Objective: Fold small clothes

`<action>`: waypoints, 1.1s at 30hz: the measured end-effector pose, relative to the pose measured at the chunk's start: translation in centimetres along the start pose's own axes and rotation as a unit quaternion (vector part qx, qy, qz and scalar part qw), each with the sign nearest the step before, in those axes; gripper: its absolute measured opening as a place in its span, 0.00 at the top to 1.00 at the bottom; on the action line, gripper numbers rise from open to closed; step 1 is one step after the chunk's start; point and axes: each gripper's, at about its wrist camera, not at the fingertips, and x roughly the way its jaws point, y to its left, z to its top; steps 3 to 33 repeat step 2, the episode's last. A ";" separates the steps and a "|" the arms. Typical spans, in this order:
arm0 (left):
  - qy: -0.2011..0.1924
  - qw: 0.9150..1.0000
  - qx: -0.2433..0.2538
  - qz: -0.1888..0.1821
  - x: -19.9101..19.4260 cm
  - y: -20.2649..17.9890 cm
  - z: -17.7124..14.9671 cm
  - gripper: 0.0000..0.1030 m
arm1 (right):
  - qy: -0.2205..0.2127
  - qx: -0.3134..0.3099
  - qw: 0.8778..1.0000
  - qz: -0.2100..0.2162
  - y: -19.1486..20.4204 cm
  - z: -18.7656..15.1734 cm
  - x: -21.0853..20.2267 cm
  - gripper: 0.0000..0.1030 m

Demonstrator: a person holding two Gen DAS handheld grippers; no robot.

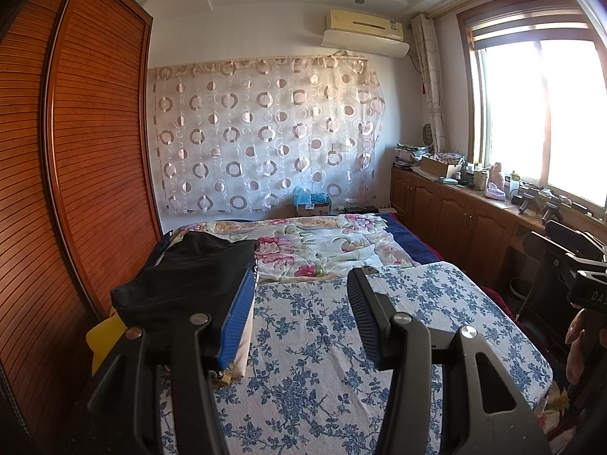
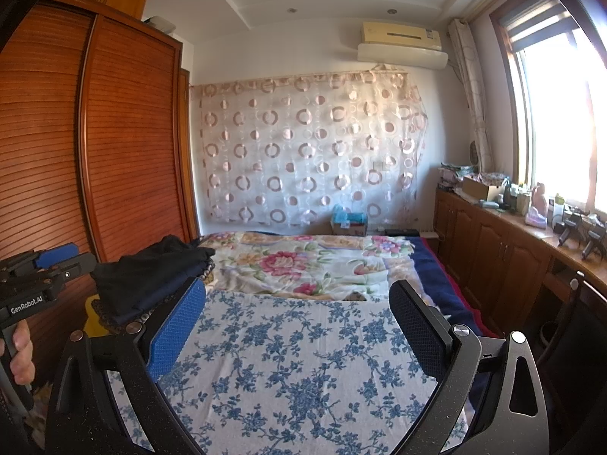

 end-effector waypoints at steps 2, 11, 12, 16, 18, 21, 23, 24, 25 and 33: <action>0.000 1.000 0.000 0.000 0.0 0.0 0.0 0.51 | 0.000 0.001 1.000 0.000 0.0 0.0 0.0 0.04; 0.000 1.000 0.000 0.000 0.0 0.0 0.0 0.51 | 0.000 0.001 1.000 0.000 0.0 0.0 0.0 0.04; 0.000 1.000 0.000 0.000 0.0 0.0 0.0 0.51 | 0.000 0.001 1.000 0.000 0.0 0.0 0.0 0.04; 0.000 1.000 0.000 0.000 0.0 0.0 0.0 0.51 | 0.000 0.001 1.000 0.000 0.0 0.0 0.0 0.04; 0.000 1.000 0.000 0.000 0.0 0.0 0.0 0.51 | 0.000 0.001 1.000 0.000 0.0 0.0 0.0 0.04; 0.000 1.000 0.000 0.000 0.0 0.0 0.0 0.51 | 0.000 0.001 1.000 0.000 0.0 0.0 0.0 0.04; 0.000 1.000 0.000 0.000 0.0 0.0 0.0 0.51 | 0.000 0.001 1.000 0.000 0.0 0.0 0.0 0.04; 0.000 1.000 0.000 0.000 0.0 0.0 0.0 0.51 | 0.000 0.001 1.000 0.000 0.0 0.0 0.0 0.04; 0.000 1.000 0.000 0.000 0.0 0.0 0.0 0.51 | 0.000 0.001 1.000 0.000 0.0 0.0 0.0 0.04; 0.000 1.000 0.000 0.000 0.0 0.0 0.0 0.51 | 0.000 0.001 1.000 0.000 0.0 0.0 0.0 0.04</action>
